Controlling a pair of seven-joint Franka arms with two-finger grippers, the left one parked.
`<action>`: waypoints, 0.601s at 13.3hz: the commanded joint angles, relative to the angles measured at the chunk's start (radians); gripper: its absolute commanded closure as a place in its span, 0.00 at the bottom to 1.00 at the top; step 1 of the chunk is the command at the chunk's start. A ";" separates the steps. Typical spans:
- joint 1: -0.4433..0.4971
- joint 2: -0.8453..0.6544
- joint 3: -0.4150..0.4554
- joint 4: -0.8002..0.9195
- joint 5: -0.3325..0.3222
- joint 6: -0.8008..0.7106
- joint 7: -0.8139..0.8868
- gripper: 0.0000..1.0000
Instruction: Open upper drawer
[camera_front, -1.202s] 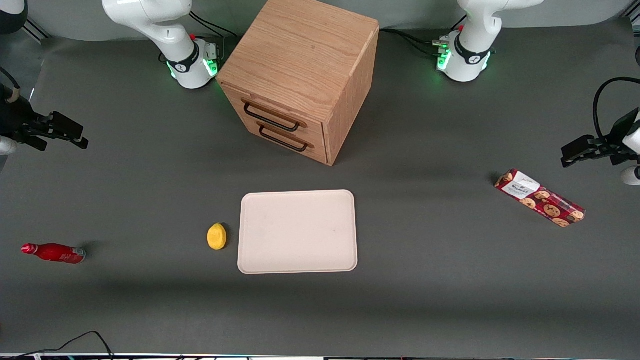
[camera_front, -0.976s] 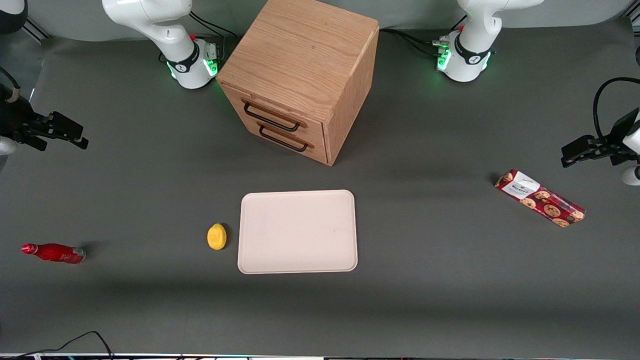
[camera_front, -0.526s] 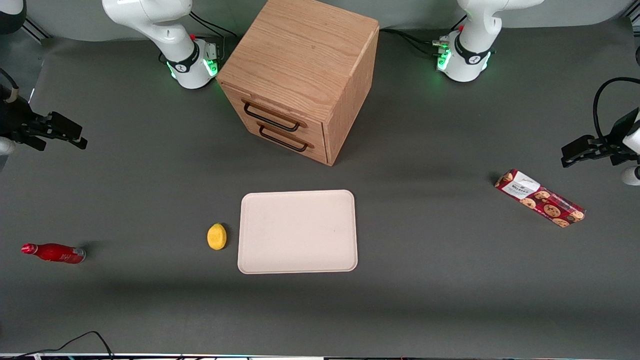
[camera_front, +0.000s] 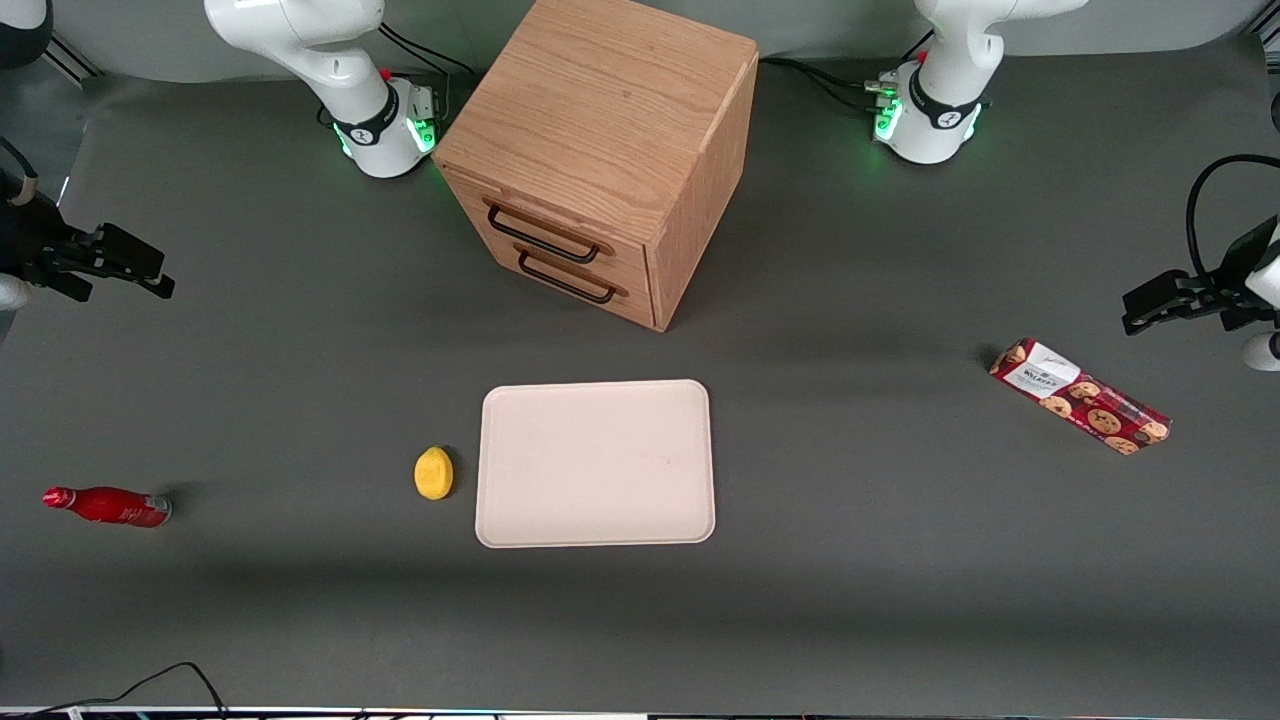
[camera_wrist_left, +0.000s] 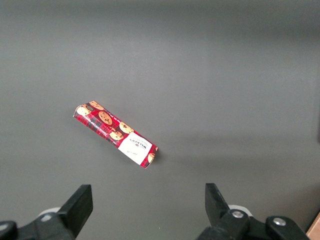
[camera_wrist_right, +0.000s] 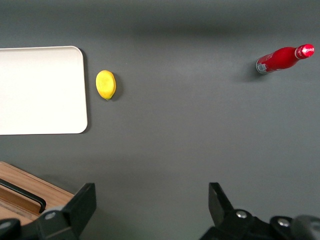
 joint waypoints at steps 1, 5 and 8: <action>-0.004 0.001 0.002 0.017 -0.016 -0.017 -0.009 0.00; 0.017 0.001 0.011 0.020 -0.005 -0.035 -0.010 0.00; 0.097 0.001 0.013 0.020 0.000 -0.075 -0.010 0.00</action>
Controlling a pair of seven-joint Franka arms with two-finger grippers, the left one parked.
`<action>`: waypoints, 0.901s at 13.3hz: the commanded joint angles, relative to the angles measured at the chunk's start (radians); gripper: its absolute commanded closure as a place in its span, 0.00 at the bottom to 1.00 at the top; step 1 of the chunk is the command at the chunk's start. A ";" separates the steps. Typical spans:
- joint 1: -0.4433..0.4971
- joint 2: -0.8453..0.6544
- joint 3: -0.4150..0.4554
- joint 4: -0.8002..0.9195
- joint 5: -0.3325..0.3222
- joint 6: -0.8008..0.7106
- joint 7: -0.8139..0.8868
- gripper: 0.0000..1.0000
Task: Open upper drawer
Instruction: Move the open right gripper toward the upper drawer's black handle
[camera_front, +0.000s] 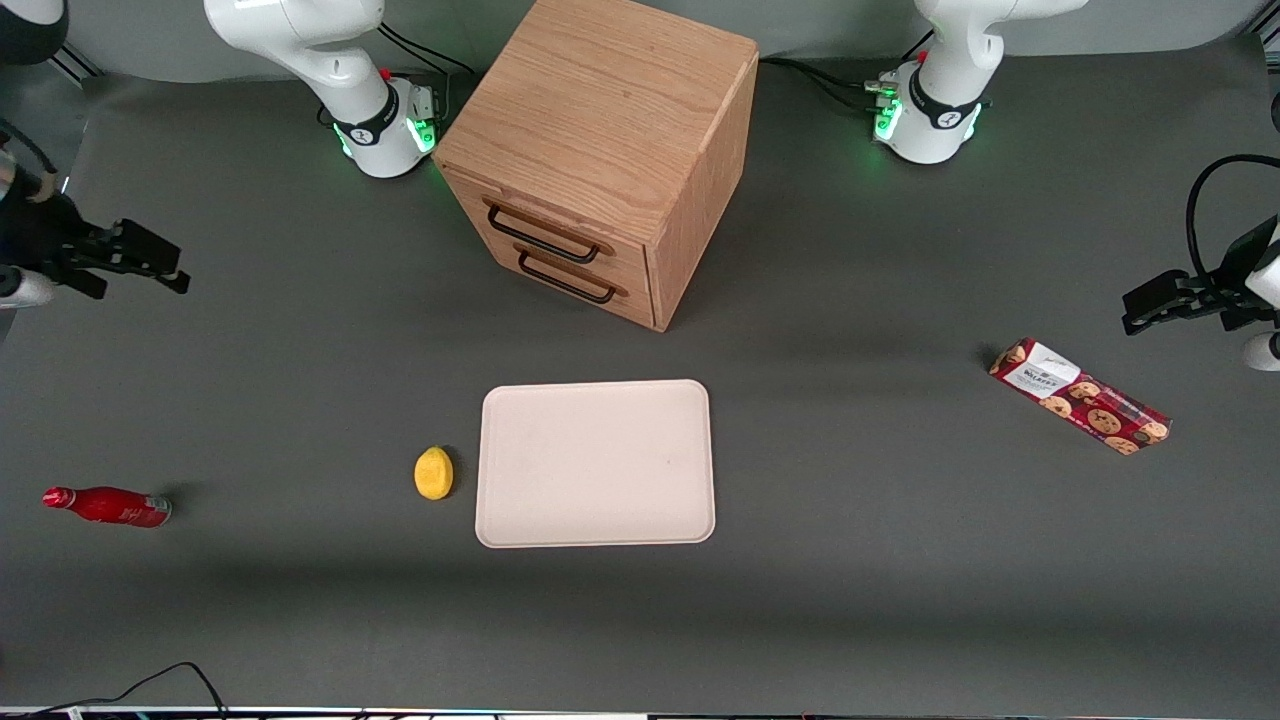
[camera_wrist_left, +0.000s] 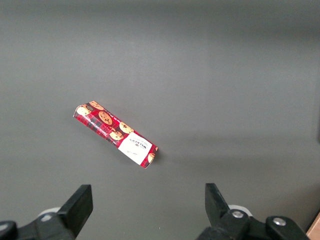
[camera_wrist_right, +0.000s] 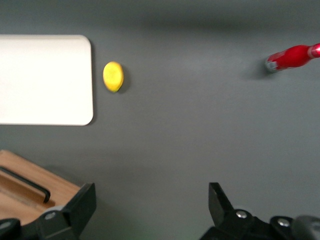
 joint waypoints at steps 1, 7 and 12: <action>0.086 0.001 -0.002 0.018 -0.001 -0.040 -0.009 0.00; 0.329 0.002 -0.010 0.017 0.054 -0.073 -0.008 0.00; 0.494 0.045 -0.011 0.049 0.127 -0.068 -0.009 0.00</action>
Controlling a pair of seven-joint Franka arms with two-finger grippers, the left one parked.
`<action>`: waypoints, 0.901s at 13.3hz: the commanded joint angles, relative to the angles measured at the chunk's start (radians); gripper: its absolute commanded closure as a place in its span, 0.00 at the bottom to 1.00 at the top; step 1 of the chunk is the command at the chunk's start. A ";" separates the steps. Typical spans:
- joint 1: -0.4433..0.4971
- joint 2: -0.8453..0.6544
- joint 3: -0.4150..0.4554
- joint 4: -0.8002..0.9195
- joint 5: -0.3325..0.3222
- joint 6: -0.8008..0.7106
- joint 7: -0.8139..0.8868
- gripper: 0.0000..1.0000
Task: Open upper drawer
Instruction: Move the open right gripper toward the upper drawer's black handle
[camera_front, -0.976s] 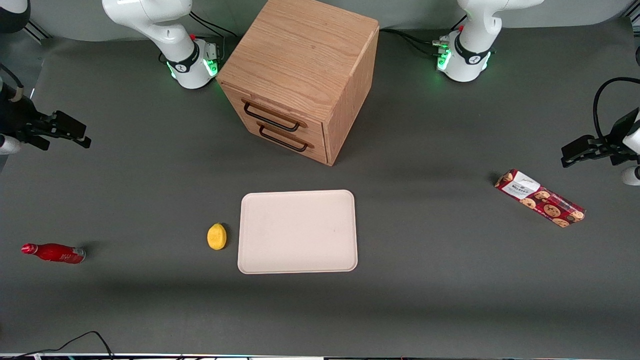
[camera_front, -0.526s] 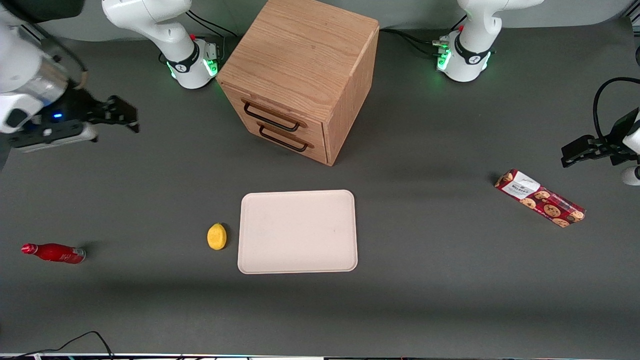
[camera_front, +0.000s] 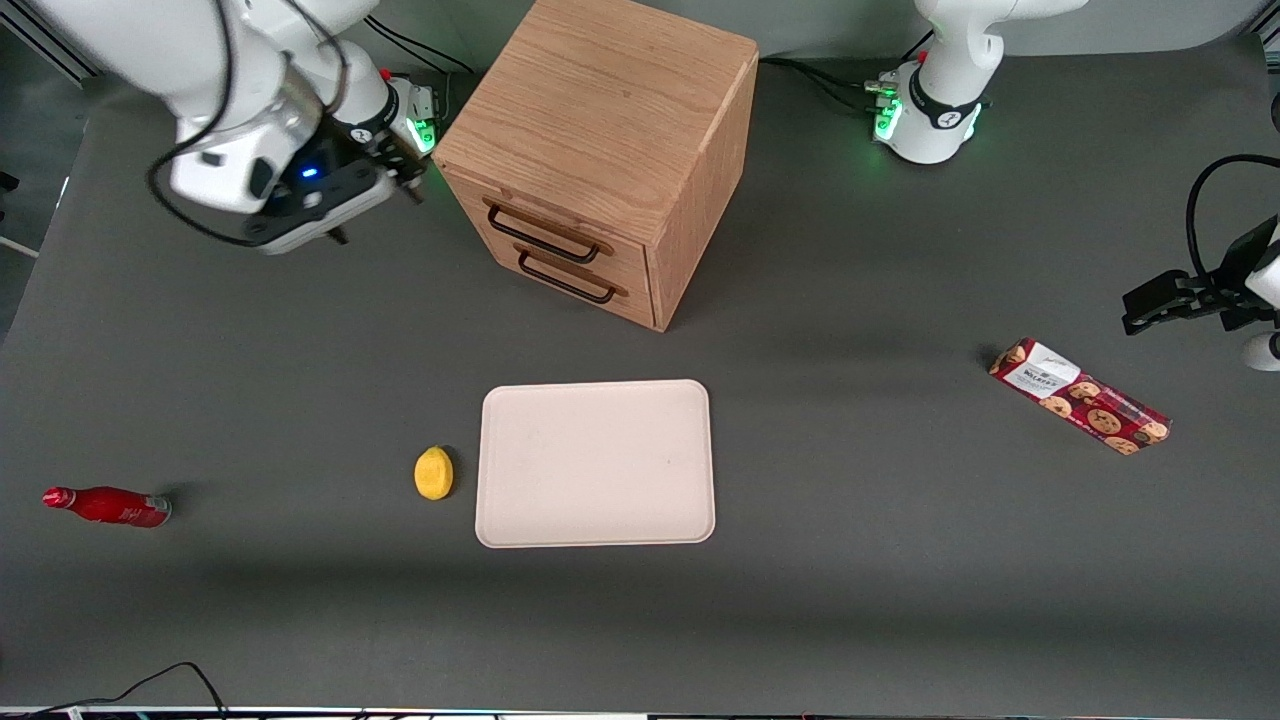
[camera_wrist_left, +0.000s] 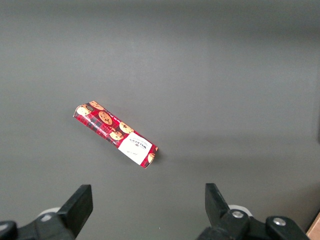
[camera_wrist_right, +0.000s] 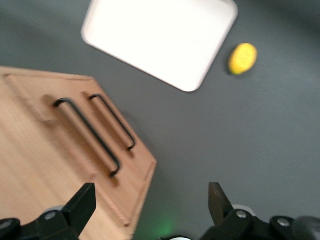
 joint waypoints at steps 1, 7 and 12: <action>0.070 0.049 -0.019 0.060 0.029 -0.019 -0.007 0.00; 0.072 0.106 -0.010 0.076 0.052 -0.004 -0.105 0.00; 0.061 0.145 0.026 0.072 0.050 0.004 -0.266 0.00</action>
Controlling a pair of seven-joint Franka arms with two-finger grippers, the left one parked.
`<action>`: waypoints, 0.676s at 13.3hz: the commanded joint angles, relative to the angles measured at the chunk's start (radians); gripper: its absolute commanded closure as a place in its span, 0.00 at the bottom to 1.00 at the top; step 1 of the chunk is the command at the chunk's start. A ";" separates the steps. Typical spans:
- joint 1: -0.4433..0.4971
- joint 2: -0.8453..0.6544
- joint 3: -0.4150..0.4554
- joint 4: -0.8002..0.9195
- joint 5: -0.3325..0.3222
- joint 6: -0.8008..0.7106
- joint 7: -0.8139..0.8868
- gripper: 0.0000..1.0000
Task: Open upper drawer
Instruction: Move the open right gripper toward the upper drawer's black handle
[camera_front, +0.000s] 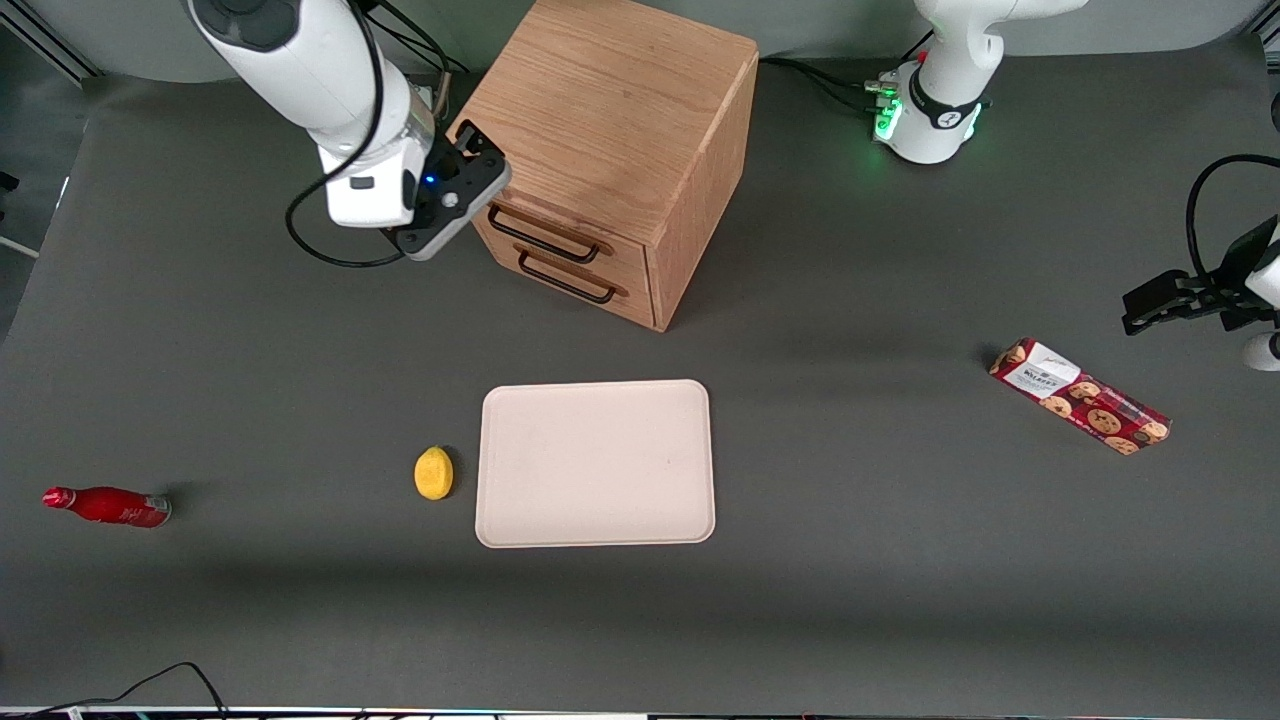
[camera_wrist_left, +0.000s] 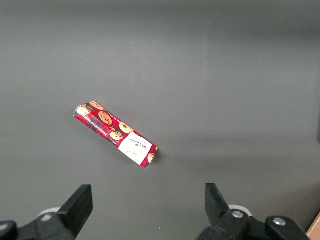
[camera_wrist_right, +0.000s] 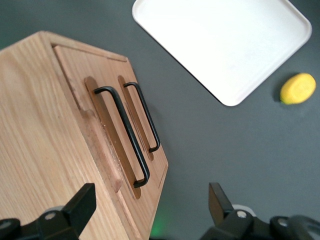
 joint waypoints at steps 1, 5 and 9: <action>-0.007 0.029 0.029 0.029 0.015 0.001 -0.050 0.00; -0.015 0.070 0.042 -0.007 0.008 0.052 -0.056 0.00; -0.015 0.093 0.059 -0.066 -0.002 0.126 -0.085 0.00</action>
